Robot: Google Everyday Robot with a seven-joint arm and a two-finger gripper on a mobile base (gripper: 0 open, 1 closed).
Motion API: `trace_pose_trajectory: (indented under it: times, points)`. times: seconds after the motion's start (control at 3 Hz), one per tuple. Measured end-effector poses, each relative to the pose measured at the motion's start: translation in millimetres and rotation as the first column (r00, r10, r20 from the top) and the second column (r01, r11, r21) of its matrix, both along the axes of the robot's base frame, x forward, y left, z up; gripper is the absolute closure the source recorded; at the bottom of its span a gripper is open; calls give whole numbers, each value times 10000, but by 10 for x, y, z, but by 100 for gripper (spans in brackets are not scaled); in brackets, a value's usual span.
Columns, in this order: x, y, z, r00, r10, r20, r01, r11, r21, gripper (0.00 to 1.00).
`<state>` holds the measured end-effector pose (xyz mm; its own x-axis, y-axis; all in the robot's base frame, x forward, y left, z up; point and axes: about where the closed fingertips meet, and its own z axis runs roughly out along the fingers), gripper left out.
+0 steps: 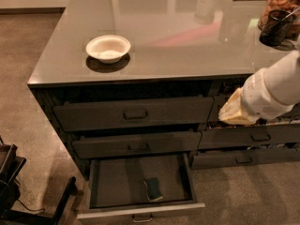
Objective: Pick sponge from bottom drawer and place on counter
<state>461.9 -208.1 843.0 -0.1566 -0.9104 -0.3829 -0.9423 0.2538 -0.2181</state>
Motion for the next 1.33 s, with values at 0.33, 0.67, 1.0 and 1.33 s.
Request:
trace_pose_trajectory:
  times: [0.33,0.67,1.0,1.33]
  points:
    - [55,12,-25,9998,-22,177,22,10000,28,100]
    - [53,12,-23,9999,-21,171,20,10000,27,100]
    - [58,6,-201,9992,331,229,-331,9994,29,100]
    - [132,98,-715,9943,1000,367,-1019,9932,557,100]
